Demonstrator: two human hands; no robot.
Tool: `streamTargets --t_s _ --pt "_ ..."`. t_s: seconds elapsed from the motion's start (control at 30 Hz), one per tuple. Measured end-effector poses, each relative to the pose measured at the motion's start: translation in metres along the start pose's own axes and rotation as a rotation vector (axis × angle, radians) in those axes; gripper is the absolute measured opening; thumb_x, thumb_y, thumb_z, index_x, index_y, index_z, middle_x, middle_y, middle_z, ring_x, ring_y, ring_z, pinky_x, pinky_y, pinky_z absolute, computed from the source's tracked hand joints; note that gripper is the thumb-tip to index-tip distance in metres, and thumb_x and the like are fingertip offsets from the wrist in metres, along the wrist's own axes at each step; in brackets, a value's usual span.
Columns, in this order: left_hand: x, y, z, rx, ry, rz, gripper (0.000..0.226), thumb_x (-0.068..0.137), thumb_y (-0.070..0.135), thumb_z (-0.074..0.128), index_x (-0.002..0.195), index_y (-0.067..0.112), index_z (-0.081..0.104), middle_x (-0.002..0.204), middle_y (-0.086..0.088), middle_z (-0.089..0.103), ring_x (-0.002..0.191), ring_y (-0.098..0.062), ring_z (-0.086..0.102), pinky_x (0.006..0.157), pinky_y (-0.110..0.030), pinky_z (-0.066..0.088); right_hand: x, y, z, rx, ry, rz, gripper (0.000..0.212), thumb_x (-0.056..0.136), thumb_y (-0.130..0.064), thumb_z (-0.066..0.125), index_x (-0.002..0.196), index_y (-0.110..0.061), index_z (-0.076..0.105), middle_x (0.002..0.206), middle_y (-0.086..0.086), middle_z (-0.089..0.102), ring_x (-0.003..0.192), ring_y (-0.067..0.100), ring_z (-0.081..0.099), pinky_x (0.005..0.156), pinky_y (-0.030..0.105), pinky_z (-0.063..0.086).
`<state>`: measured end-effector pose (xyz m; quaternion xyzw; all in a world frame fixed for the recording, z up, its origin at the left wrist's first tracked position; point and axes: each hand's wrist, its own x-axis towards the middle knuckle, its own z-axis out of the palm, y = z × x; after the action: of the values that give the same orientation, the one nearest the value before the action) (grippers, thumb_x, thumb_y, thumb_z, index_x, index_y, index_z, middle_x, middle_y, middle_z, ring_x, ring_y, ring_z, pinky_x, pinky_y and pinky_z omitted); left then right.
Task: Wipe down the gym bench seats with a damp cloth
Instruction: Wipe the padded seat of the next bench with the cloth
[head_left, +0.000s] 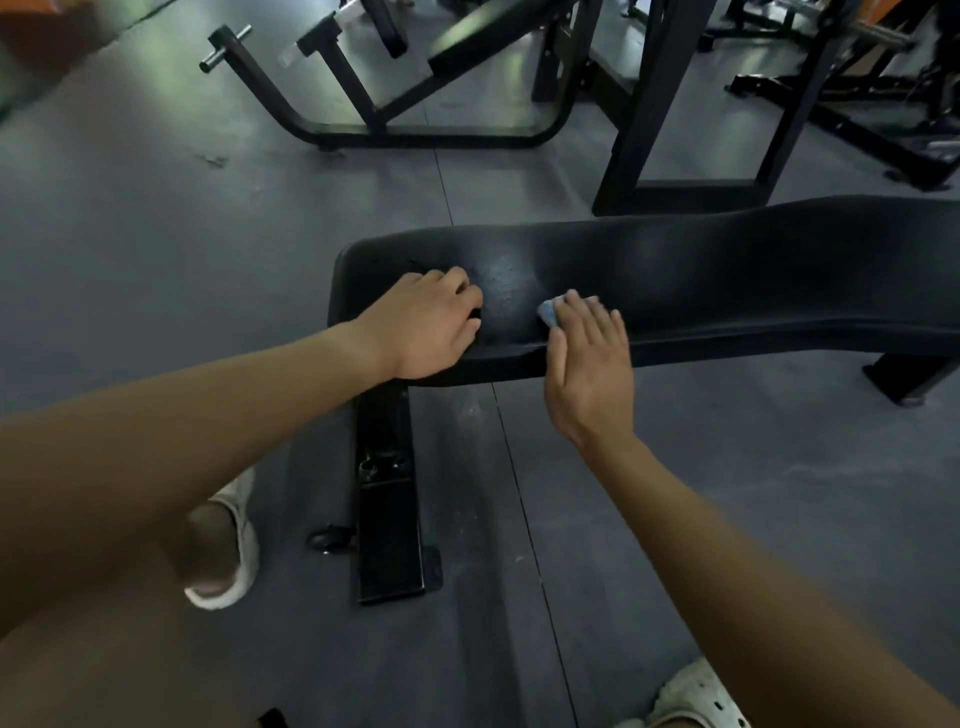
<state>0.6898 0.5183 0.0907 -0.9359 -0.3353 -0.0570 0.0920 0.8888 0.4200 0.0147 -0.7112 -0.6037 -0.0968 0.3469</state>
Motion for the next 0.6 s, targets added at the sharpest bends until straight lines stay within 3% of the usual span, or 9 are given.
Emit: streamTargets --t_s 0.2,0.33,0.47,0.6 --pt "0.030 -0.020 0.011 -0.092 0.080 0.143 0.035 0.105 0.038 0.038 0.120 0.018 0.062 0.114 -0.005 0.062 0.096 -0.023 0.060 0.087 -0.040 0.048 0.015 0.006 0.008 -0.055 -0.030 -0.308 0.043 0.106 -0.021 0.034 0.137 -0.010 0.061 0.145 0.004 0.059 0.137 0.021 0.050 0.121 0.044 0.029" --pt "0.025 -0.027 0.018 -0.136 0.114 0.209 0.037 0.106 0.037 0.037 0.124 0.016 0.062 0.118 -0.003 0.062 0.098 -0.020 0.059 0.088 -0.037 0.050 0.025 0.046 0.000 -0.086 0.123 -0.034 0.044 0.106 -0.020 0.030 0.133 -0.010 0.063 0.139 0.006 0.063 0.132 0.024 0.055 0.121 0.045 0.028" --pt "0.022 -0.040 0.023 -0.170 0.100 0.279 0.042 0.106 0.038 0.034 0.128 0.015 0.062 0.121 -0.002 0.062 0.104 -0.020 0.058 0.092 -0.040 0.051 0.025 0.030 0.012 -0.081 0.247 0.246 0.045 0.105 -0.020 0.029 0.132 -0.011 0.064 0.139 0.004 0.063 0.136 0.023 0.051 0.124 0.042 0.024" --pt "0.029 -0.051 0.024 -0.204 0.087 0.332 0.042 0.108 0.037 0.034 0.130 0.017 0.064 0.120 0.000 0.063 0.105 -0.020 0.059 0.092 -0.041 0.051 0.021 -0.005 0.028 -0.069 0.298 0.318 0.047 0.105 -0.024 0.028 0.132 -0.012 0.065 0.140 0.002 0.062 0.137 0.021 0.049 0.123 0.045 0.023"
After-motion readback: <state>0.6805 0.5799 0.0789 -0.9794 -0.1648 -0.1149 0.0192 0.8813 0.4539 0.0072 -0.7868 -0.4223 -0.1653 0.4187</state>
